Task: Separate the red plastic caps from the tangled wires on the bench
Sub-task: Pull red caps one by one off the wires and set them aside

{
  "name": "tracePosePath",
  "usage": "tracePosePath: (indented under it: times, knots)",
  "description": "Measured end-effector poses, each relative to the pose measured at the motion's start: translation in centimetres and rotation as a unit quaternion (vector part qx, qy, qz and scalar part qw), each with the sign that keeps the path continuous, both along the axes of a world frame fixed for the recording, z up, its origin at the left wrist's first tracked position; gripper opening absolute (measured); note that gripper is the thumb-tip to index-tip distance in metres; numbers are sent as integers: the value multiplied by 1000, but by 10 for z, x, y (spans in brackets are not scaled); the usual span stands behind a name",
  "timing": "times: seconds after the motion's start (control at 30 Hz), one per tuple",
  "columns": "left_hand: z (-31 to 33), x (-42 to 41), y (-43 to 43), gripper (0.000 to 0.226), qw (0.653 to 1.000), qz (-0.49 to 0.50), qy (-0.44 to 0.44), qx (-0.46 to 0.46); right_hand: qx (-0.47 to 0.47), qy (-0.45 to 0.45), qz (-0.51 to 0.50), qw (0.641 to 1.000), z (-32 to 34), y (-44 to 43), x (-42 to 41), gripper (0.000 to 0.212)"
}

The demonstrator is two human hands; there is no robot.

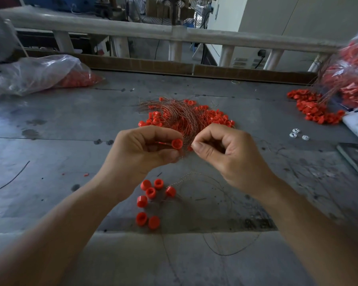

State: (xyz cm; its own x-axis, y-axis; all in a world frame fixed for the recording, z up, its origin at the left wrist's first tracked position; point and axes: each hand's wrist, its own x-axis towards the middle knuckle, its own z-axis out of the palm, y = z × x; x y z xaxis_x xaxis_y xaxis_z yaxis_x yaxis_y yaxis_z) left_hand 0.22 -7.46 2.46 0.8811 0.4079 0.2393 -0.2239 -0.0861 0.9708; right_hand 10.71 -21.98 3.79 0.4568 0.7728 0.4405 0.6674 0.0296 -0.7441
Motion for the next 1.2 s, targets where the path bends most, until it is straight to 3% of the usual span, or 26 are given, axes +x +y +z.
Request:
tracePosePath:
  times: [0.77,0.97,1.2]
  knots:
    - [2,-1,-9,25,1000,0,-9,26,-28,11,-4,1000,-3,3,-6,13]
    - [1,-3,-3,26,996,-69,-23,-46,-15,-5,-26,1000,0,1,-4,21]
    - [0,-4,-2,27,996,-73,-16,-41,-17,-6,-24,1000,-1,0,-4,17]
